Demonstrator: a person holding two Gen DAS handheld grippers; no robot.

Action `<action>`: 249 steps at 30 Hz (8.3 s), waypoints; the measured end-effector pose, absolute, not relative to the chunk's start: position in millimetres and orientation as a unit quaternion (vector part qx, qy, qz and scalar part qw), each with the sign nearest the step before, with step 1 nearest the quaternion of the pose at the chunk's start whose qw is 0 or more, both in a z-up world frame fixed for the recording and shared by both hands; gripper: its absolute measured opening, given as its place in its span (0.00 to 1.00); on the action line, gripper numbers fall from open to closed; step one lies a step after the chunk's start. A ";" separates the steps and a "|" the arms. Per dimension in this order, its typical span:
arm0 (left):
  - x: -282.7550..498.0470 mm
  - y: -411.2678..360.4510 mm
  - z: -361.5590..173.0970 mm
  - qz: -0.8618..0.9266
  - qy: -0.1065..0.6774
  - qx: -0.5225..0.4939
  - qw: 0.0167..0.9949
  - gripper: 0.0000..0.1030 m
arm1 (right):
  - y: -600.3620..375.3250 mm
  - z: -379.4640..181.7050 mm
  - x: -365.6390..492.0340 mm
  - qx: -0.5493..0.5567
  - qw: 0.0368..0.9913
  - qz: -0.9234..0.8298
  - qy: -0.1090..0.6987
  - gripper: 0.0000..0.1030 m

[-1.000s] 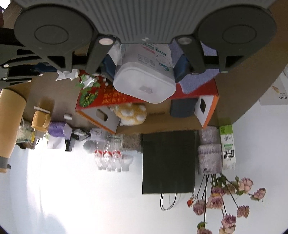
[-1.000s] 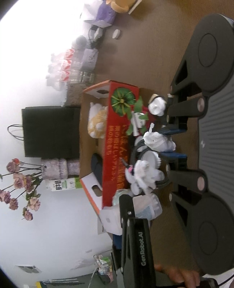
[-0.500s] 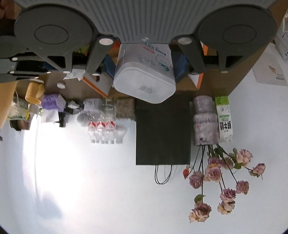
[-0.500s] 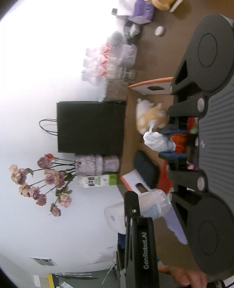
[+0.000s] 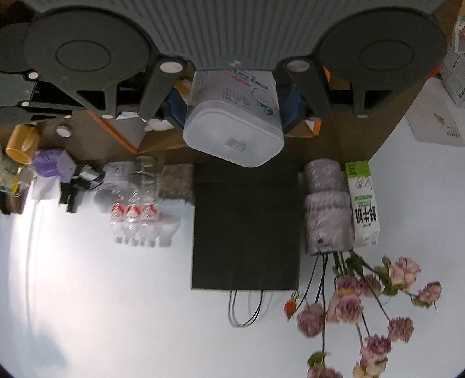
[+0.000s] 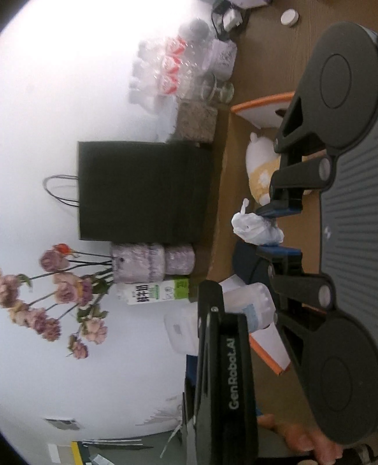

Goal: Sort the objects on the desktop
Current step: 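Carry tissue and container into cardboard box and open both tools, then withdraw both tools from the box back over the table, then grasp blue-purple cloth with left tool while right tool grasps white tissue, then carry cloth and tissue into the cardboard box and open both tools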

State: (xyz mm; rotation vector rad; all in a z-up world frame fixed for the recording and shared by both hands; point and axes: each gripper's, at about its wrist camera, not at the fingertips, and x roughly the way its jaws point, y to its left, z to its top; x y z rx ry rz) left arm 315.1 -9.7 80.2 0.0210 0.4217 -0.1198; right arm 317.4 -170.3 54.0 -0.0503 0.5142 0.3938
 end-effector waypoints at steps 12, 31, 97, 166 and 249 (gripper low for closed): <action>353.2 9.9 34.3 -0.044 0.272 0.006 0.961 0.65 | -145.3 9.7 368.8 -0.039 0.924 0.215 0.313 0.19; 352.0 -5.6 20.4 -0.069 0.271 0.028 0.960 0.65 | -142.1 -15.8 383.8 -0.047 0.912 0.212 0.348 0.19; 185.3 9.1 75.0 -0.012 0.164 0.012 0.986 1.00 | -204.1 63.0 211.5 -0.044 0.958 0.178 0.221 1.00; 189.4 66.0 -26.3 0.033 0.306 -0.002 0.951 1.00 | -159.1 -24.5 198.9 -0.078 0.939 0.172 0.286 0.74; 351.7 11.5 35.1 -0.022 0.237 0.007 0.971 0.04 | -146.9 26.4 367.0 -0.030 0.955 0.180 0.235 0.18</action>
